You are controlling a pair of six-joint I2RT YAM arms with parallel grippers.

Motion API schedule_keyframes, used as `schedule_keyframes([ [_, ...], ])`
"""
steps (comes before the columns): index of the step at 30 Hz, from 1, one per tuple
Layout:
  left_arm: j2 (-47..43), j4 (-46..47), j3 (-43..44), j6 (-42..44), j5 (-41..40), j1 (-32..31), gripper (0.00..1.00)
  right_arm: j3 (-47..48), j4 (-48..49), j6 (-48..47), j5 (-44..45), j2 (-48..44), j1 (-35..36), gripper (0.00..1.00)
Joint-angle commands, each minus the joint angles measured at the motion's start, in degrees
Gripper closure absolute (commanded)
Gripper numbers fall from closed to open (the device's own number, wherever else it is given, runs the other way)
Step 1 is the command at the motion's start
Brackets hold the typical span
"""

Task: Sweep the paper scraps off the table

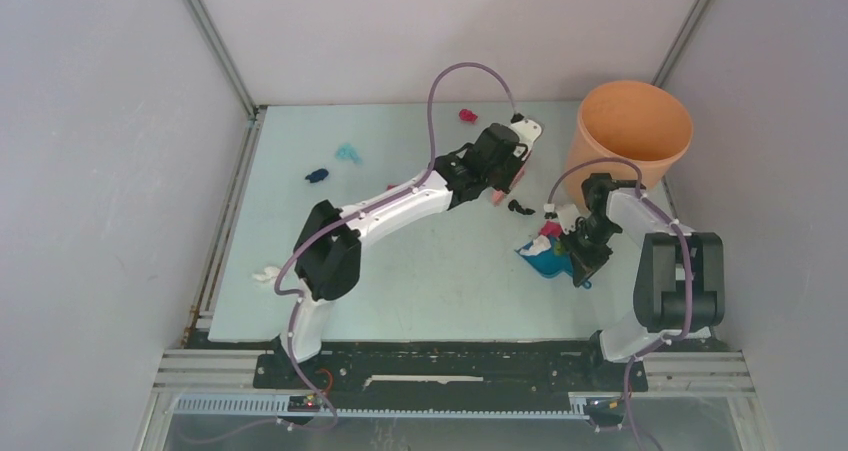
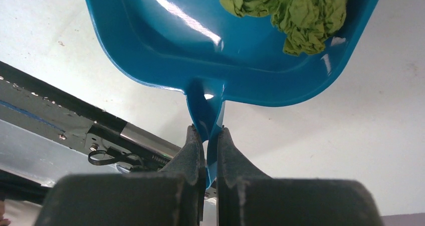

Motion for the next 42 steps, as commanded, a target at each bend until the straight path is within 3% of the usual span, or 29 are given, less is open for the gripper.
schedule_keyframes([
  [1, 3.63, 5.68, 5.68, 0.15, 7.25, 0.03, 1.0, 1.65, 1.1, 0.99, 0.42, 3.0, -0.3, 1.0],
  [5, 4.2, 7.46, 4.4, -2.66, 13.99, -0.01, 1.0, 3.6, 2.45, 1.98, -0.29, 6.54, -0.48, 1.0],
  [16, -7.91, 18.0, -12.34, -10.28, 19.4, -0.08, 1.0, 6.34, 6.76, 3.64, -2.25, 12.81, -0.52, 1.0],
  [35, -16.46, 17.37, -15.16, -12.96, 12.61, 0.04, 1.0, -0.56, 13.51, 0.64, -10.64, 1.21, -2.63, 1.0],
  [42, -26.97, 15.69, -18.53, -11.34, 5.39, -0.01, 1.0, -1.6, 13.4, 0.99, -13.49, -1.82, -2.63, 1.0],
])
